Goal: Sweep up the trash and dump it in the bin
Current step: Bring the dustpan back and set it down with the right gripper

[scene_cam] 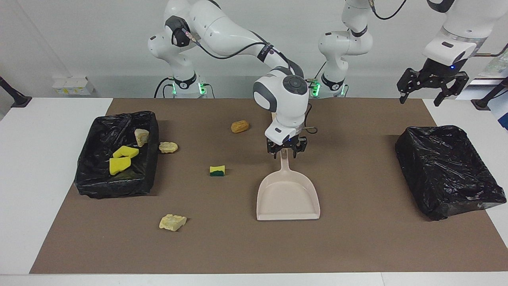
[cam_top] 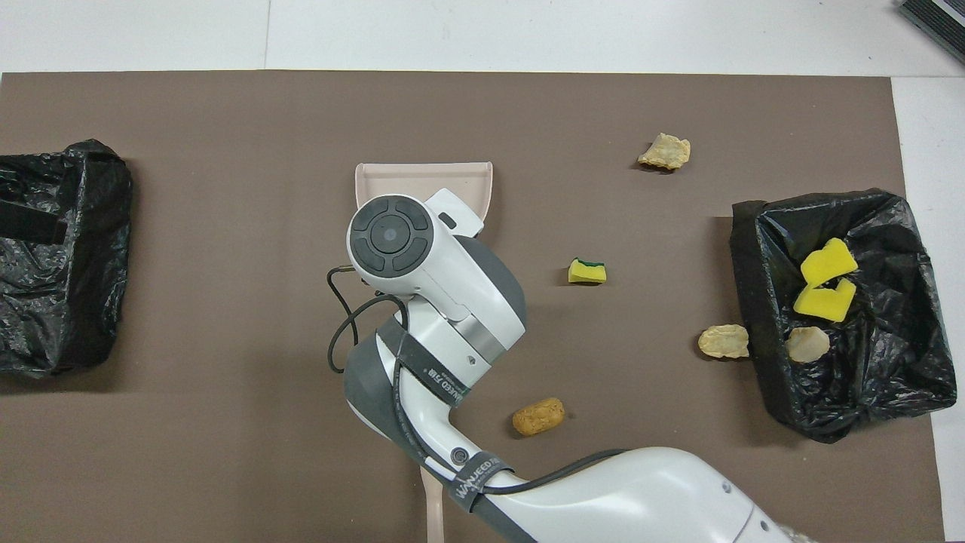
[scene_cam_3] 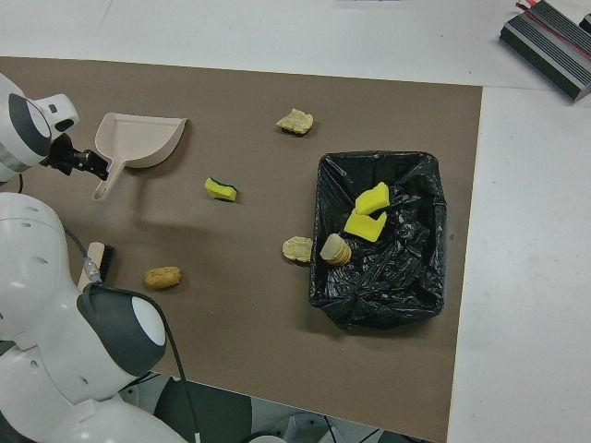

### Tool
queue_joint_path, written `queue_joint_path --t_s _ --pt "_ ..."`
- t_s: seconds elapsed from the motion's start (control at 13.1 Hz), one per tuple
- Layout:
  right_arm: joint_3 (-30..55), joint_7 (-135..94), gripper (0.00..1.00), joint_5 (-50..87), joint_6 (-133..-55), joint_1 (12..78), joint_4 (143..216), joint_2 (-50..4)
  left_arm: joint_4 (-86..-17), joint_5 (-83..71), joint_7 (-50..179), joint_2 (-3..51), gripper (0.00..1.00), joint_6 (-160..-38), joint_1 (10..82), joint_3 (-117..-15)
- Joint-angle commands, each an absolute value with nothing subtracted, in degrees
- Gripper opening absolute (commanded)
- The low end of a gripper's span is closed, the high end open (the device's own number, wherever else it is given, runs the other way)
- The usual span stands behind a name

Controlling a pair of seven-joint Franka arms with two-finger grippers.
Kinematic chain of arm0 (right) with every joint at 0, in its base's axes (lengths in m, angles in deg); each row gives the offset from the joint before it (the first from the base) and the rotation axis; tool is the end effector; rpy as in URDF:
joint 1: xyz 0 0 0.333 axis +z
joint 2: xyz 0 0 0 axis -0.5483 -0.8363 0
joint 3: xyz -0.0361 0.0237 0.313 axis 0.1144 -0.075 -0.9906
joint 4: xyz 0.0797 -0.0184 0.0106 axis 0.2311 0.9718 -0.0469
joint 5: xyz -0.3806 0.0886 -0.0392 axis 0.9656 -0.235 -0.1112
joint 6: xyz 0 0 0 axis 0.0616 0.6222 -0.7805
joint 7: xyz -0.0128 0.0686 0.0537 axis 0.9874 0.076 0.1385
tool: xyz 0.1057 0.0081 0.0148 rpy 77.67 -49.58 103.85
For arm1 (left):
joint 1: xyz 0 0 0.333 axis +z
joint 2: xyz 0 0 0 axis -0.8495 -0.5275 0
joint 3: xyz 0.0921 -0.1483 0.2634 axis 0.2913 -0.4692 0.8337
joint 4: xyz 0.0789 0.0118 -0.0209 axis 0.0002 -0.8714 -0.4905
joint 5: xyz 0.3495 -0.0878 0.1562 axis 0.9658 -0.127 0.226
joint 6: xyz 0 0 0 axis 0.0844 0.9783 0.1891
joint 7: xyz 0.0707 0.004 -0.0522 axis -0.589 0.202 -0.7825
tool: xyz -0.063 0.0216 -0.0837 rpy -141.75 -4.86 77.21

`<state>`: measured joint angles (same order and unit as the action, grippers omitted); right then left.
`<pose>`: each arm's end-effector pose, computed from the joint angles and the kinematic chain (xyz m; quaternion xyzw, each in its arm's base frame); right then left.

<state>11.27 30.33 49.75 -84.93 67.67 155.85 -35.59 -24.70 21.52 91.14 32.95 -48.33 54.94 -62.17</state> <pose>0.5239 0.4641 0.4354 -0.9995 0.0016 0.0143 0.0272 0.5532 -0.0218 0.6752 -0.9920 0.1178 -0.0379 0.0244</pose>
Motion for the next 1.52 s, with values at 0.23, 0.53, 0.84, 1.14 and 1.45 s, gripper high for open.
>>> queue_joint_path --t_s 0.23,0.53,0.84,1.14,1.45 --pt "10.73 31.87 1.0 44.93 -92.16 71.47 183.75 -17.82 -23.61 22.47 91.4 32.91 1.0 -46.96 54.73 -61.85" --pt "10.82 32.93 1.0 39.57 -99.13 76.4 198.63 -9.45 -23.52 22.47 91.48 32.91 1.0 -46.96 54.47 -61.85" --pt "10.82 40.22 0.94 39.29 -105.27 82.81 205.75 -8.13 -23.96 22.47 91.05 33.61 1.0 -43.18 53.94 -62.47" --pt "10.73 43.3 0.77 38.15 -108.7 85.2 209.55 -7.42 -35.44 19.22 81.24 37.64 1.0 -49.12 52.71 -66.84" --pt "10.73 43.22 0.59 38.15 -108.88 85.2 209.11 -7.77 -50.66 17.72 65.68 37.66 1.0 -69.67 52.62 -78.08"
